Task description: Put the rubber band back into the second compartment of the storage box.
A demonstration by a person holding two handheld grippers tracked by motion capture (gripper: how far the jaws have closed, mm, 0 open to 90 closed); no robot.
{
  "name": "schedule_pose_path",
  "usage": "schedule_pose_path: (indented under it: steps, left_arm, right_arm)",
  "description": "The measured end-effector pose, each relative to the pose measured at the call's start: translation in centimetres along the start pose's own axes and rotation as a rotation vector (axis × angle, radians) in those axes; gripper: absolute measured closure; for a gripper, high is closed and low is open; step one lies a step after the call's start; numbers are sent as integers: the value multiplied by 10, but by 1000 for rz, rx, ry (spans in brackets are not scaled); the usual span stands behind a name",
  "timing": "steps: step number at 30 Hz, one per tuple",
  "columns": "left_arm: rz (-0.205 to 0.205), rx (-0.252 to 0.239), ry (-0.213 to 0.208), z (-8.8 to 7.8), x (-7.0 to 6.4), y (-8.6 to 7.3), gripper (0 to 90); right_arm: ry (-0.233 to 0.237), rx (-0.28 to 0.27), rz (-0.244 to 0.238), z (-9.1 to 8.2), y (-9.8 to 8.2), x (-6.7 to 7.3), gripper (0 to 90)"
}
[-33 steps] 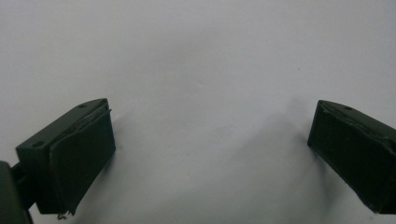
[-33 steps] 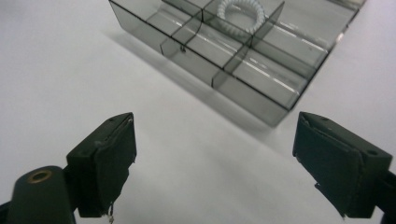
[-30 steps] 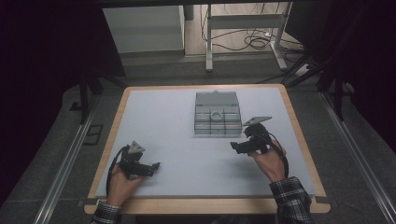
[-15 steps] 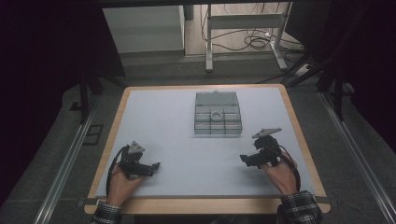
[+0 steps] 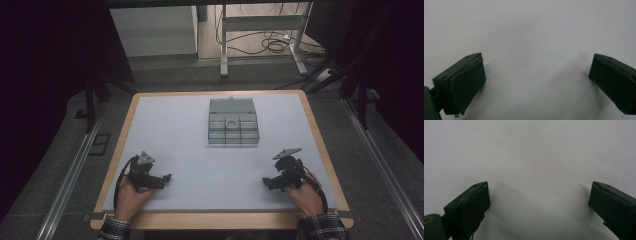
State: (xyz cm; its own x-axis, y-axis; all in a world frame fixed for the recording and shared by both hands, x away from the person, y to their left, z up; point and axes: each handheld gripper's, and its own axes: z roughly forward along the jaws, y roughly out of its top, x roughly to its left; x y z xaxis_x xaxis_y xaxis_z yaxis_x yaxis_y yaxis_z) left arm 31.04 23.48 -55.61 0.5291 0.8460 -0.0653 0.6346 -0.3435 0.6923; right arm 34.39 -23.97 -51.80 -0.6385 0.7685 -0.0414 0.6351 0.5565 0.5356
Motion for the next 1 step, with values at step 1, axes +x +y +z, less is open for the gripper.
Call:
schedule_pose_path:
  steps: [1]
  left_arm:
    - [1, -1, 3, 0, 0, 0, 3]
  right_arm:
    - [-3, -1, 2, 0, 0, 0, 32]
